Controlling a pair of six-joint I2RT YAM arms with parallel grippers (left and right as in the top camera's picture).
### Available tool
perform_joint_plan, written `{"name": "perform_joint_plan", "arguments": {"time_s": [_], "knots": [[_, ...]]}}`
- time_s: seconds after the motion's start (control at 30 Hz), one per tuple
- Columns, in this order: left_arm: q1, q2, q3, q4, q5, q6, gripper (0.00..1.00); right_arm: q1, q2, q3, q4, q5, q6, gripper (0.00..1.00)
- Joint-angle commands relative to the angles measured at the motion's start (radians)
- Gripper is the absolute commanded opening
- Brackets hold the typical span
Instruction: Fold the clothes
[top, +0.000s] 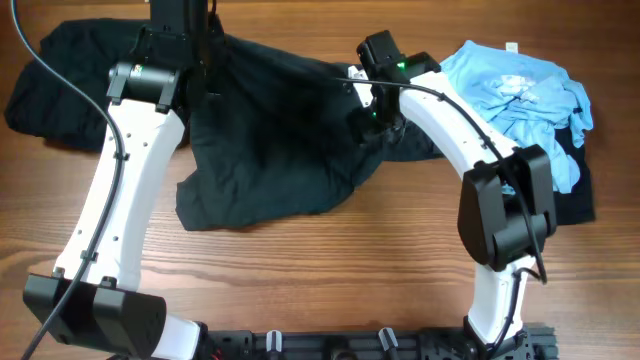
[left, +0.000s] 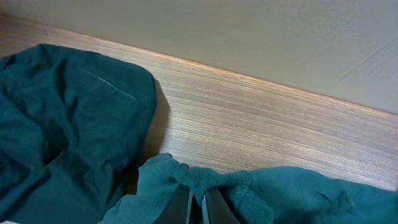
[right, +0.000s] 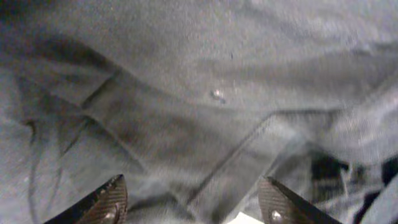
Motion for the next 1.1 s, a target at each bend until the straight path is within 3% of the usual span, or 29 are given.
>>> {"name": "perform_joint_plan", "arguments": {"time_s": [0.0,0.23,0.6,0.77,0.8,0.87,0.9,0.97,1.07], "knots": [[0.010,0.000,0.005,0.000,0.001,-0.013,0.04,0.002,0.051,-0.007,0.022,0.003,-0.064,0.64],[0.010,0.000,0.005,-0.001,0.000,-0.012,0.04,0.002,0.107,-0.007,0.028,0.003,-0.067,0.57],[0.010,0.000,0.005,0.000,-0.003,-0.013,0.04,-0.018,0.110,-0.007,0.011,0.029,-0.051,0.05],[0.010,0.000,0.005,0.000,-0.003,-0.013,0.04,-0.031,0.110,-0.006,-0.007,0.052,-0.034,0.04],[0.010,0.000,0.005,0.000,-0.003,-0.013,0.04,-0.031,0.110,-0.005,-0.012,0.053,-0.034,0.09],[0.010,0.000,0.005,0.000,-0.002,-0.013,0.04,-0.031,0.110,-0.004,-0.019,0.053,-0.037,0.41],[0.010,0.000,0.005,0.000,-0.002,-0.013,0.04,-0.032,0.110,-0.004,-0.022,0.056,-0.037,0.66],[0.010,0.000,0.005,-0.001,-0.002,-0.013,0.04,-0.032,0.110,-0.004,-0.021,0.055,-0.036,0.78],[0.010,0.000,0.005,-0.001,-0.002,-0.013,0.04,-0.031,0.111,-0.004,-0.018,0.043,-0.036,0.79]]}}
